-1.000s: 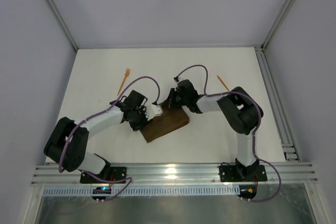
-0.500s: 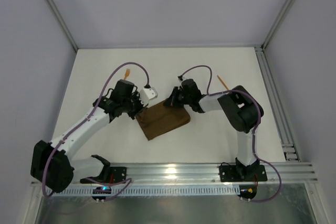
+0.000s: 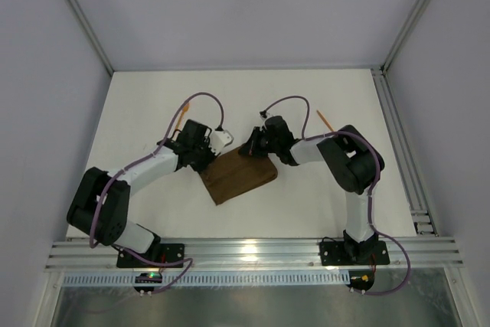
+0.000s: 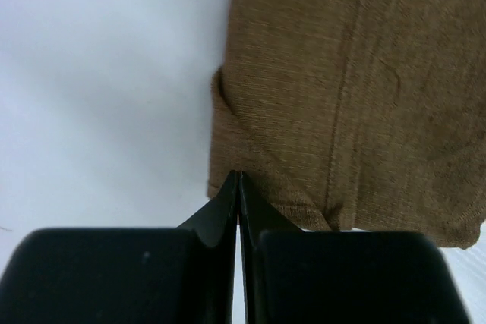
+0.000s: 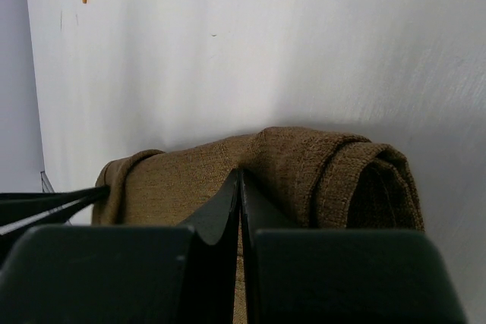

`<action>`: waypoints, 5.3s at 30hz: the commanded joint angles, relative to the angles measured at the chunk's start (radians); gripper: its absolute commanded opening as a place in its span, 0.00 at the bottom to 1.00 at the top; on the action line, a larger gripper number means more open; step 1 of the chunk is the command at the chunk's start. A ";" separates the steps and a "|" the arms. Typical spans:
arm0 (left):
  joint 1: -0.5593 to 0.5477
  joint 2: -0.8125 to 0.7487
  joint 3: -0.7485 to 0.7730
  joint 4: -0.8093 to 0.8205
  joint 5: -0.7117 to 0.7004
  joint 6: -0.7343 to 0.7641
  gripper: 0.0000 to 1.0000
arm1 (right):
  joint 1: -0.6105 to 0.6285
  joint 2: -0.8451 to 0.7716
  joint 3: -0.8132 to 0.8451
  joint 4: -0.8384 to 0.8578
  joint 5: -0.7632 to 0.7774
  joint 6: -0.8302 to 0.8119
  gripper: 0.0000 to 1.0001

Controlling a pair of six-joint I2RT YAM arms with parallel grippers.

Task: Fold the napkin into a case and place the utensils inside
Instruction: Smooth out the 2/3-rectangle-folded napkin at the center of the board, then pick up the 2/3-rectangle-folded napkin at the center of the board, then fold the 2/3-rectangle-folded napkin at the center of the board.

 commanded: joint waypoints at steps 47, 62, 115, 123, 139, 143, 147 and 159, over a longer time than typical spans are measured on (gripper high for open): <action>-0.070 -0.016 -0.118 0.014 0.007 0.079 0.04 | 0.041 -0.268 -0.083 -0.096 0.122 -0.092 0.03; -0.070 -0.107 -0.104 -0.064 0.056 0.081 0.17 | 0.124 -0.004 -0.112 0.076 0.011 0.153 0.03; -0.072 -0.030 -0.156 0.077 0.051 0.098 0.16 | 0.162 -0.573 -0.271 -0.638 0.177 -2.140 0.77; -0.072 -0.030 -0.156 0.070 0.047 0.104 0.16 | 0.161 -0.438 -0.221 -0.660 0.233 -2.223 0.73; -0.069 -0.017 -0.156 0.069 0.062 0.119 0.16 | 0.236 -0.518 -0.112 -0.961 0.136 -1.977 0.03; -0.069 -0.013 -0.156 0.065 0.064 0.134 0.16 | 0.245 -0.578 -0.065 -1.098 -0.042 -1.823 0.03; -0.069 -0.001 -0.151 0.068 0.044 0.156 0.16 | 0.196 -0.540 -0.015 -1.142 -0.235 -1.737 0.03; -0.069 0.049 -0.151 0.102 0.025 0.202 0.15 | 0.013 -0.461 0.023 -1.001 -0.339 -1.499 0.09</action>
